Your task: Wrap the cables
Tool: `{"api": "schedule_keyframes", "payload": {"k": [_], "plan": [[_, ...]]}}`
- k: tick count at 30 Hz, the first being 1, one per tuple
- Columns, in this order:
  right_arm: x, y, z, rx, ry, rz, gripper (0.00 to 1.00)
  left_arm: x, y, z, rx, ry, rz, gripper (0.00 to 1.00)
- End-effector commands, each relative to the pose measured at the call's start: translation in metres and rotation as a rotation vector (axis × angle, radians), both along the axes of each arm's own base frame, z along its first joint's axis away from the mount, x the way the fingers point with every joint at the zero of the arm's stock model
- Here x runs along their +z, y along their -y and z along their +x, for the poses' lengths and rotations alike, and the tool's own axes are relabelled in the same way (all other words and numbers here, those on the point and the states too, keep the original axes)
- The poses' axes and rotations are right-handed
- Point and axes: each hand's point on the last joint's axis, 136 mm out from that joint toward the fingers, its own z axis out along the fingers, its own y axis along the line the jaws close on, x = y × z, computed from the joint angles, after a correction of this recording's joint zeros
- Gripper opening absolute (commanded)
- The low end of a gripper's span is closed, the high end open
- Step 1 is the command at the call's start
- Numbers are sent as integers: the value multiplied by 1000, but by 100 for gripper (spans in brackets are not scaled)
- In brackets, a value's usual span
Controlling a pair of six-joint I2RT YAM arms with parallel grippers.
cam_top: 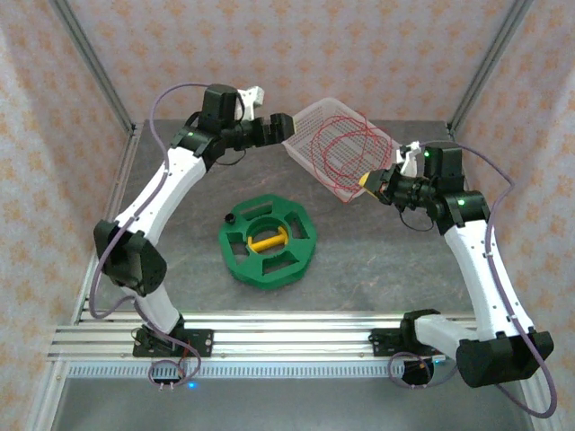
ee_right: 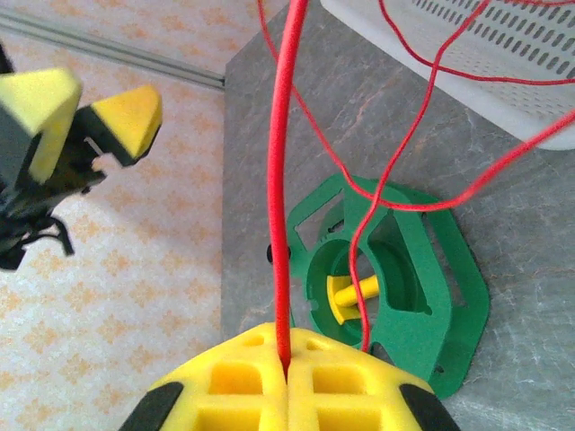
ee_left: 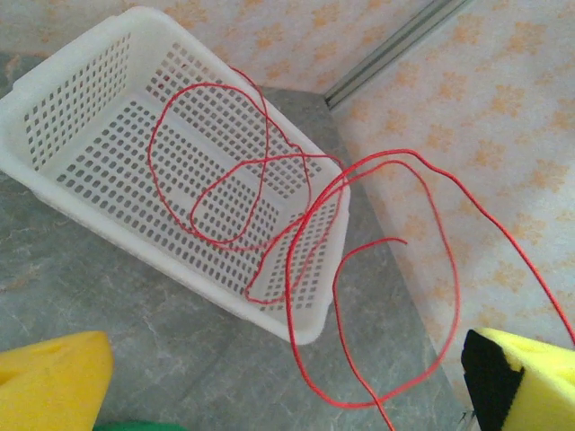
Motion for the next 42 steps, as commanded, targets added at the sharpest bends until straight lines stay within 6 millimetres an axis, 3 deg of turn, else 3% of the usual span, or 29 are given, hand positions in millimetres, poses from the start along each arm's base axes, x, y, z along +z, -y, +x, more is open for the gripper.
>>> {"api": "schedule_keyframes", "payload": {"k": [1,5,9,14,17,19,22,28,32,34,38,42], "plan": [[11,2,10,-24,28,12,0,-18,-10,-23,23,-73,32,99],[12,3,9,-25,29,2,0,-49,-57,-54,209,-141,111,99],[14,1,10,-12,38,13,0,-87,-106,-104,411,-208,166,99],[12,-1,9,-1,39,16,0,-124,-141,-151,534,-257,191,99],[13,-1,9,4,42,17,0,-145,-146,-165,550,-295,123,99],[14,-1,9,4,44,14,0,-160,-138,-169,528,-328,33,99],[17,-1,9,5,48,18,0,-185,-126,-166,495,-382,-89,98],[26,-2,6,10,68,23,0,-216,-119,-157,472,-434,-237,87],[27,-2,5,10,66,27,0,-235,-118,-159,462,-477,-247,77],[27,-2,5,8,65,26,0,-236,-117,-159,457,-467,-255,67],[27,-2,4,10,65,29,0,-228,-115,-158,440,-433,-278,39],[29,-2,4,7,67,31,0,-214,-114,-156,416,-403,-262,0]]}}
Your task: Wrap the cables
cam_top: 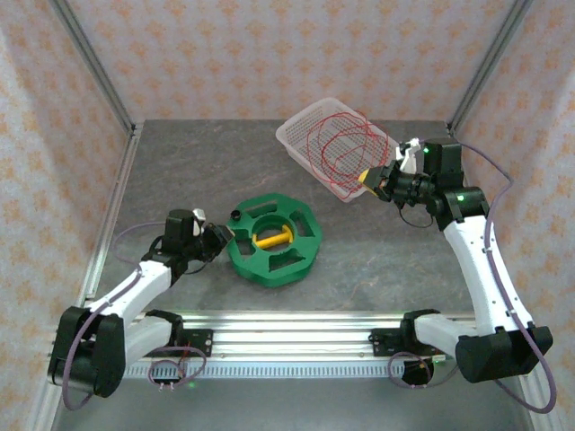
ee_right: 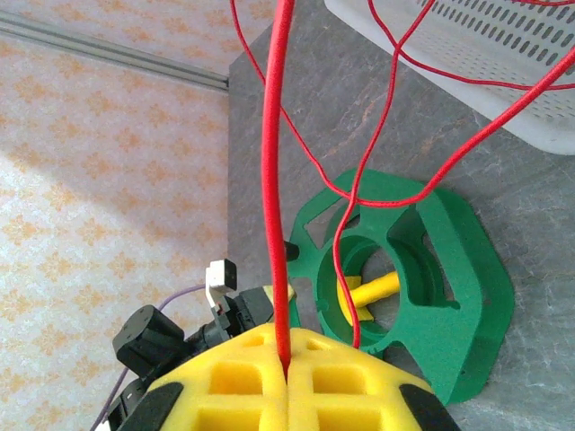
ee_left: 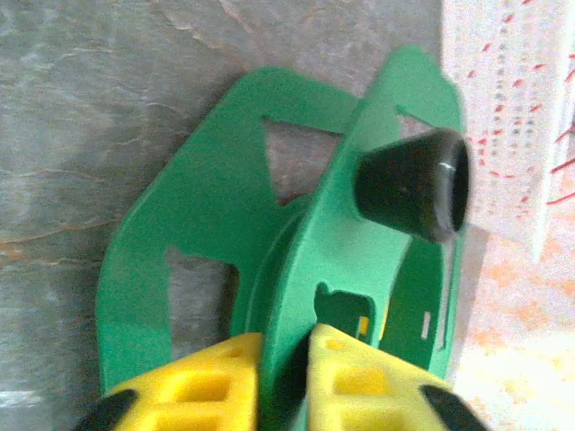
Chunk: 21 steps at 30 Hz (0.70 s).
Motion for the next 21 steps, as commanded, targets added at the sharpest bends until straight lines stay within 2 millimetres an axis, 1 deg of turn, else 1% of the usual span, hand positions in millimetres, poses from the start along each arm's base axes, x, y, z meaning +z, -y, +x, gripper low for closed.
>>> {"api": "schedule_keyframes", "payload": {"k": [1,3,5,7,11,12,13,14,16,18,21], "plan": [[25,0,-1,7,76,20,0,33,4,12,-31,105,-7,0],[23,0,-1,5,71,17,0,54,6,16,-49,142,0,0],[25,-1,-1,11,75,21,0,78,4,21,-53,183,34,0],[27,-1,-1,12,81,23,0,110,-2,27,-43,241,82,0],[28,-1,2,4,96,30,0,167,-10,42,-19,341,209,0],[28,-1,3,5,97,37,0,180,-8,47,-26,362,247,0],[27,-2,3,5,95,40,0,187,-4,50,-44,370,289,0],[27,-2,4,4,97,39,0,199,2,55,-70,389,344,0],[28,-2,5,7,97,41,0,209,11,61,-115,391,483,0],[28,-2,6,7,99,36,0,215,21,70,-162,387,608,0],[25,-2,6,8,95,32,0,212,36,80,-208,361,703,0]]}}
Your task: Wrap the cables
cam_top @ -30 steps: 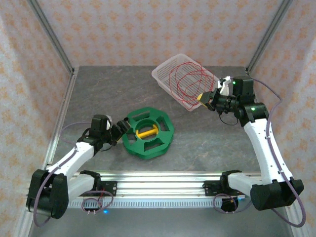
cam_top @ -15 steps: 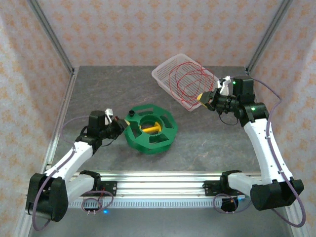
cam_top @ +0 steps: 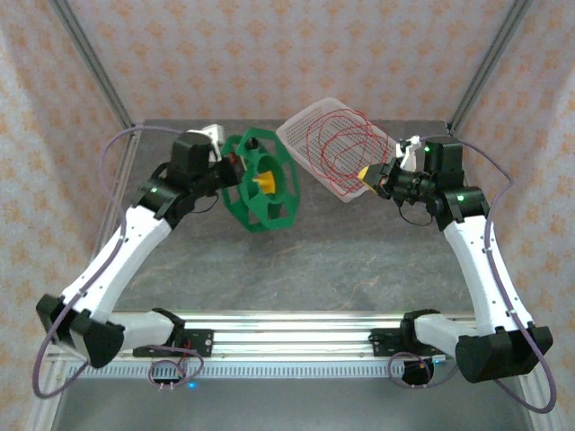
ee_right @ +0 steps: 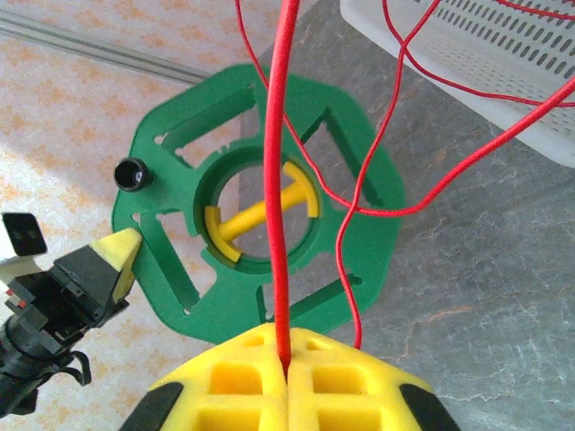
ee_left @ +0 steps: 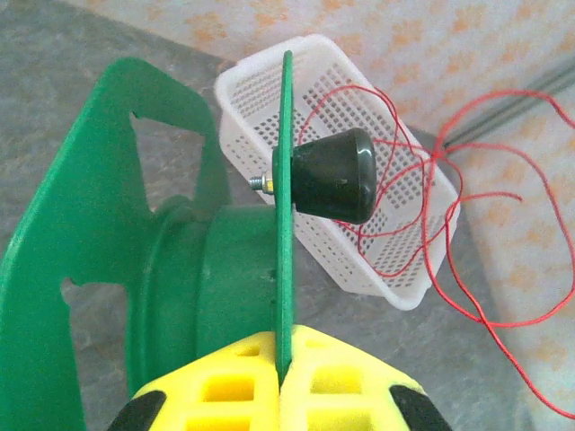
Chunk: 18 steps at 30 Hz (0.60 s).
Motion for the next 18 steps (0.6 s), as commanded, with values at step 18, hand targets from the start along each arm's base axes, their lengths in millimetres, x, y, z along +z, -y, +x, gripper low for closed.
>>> {"api": "schedule_keyframes", "payload": {"k": [18], "plan": [[10,0,2,10,68,0,0,-25,59,10,-1,19,667,0]]}}
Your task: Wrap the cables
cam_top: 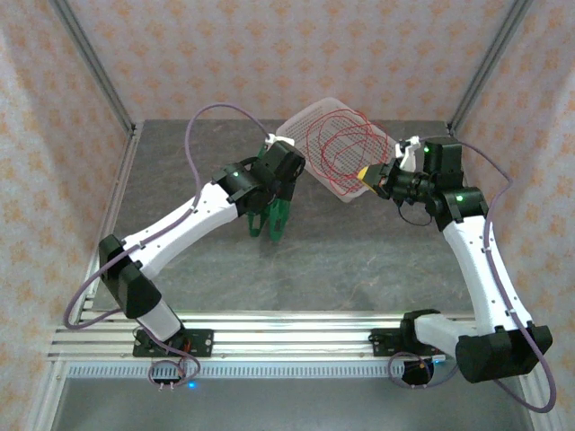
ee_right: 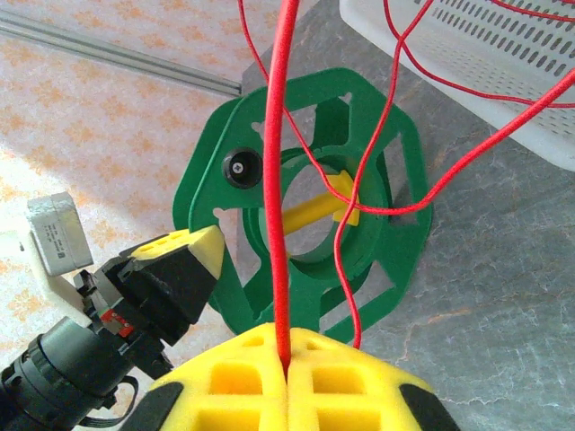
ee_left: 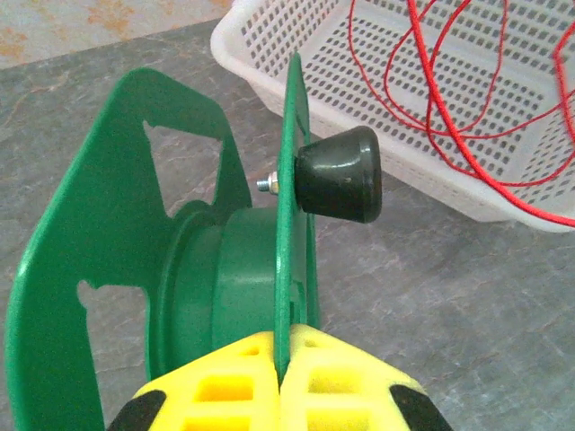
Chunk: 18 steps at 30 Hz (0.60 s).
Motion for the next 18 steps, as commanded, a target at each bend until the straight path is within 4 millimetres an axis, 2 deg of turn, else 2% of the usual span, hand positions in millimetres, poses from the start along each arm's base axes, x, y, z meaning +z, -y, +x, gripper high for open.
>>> {"api": "schedule_keyframes", "payload": {"k": [1,6,12,16,18], "plan": [[10,1,1,9,62,-1,0,22,-15,4,58,76,94,0],[8,2,-3,5,61,-4,0,26,-13,6,69,114,125,0],[8,1,-4,6,62,1,0,16,-9,8,88,145,70,1],[10,1,-6,9,63,4,0,10,-7,7,94,111,6,32],[10,1,-7,8,64,2,0,12,-8,5,98,100,-33,41]]}}
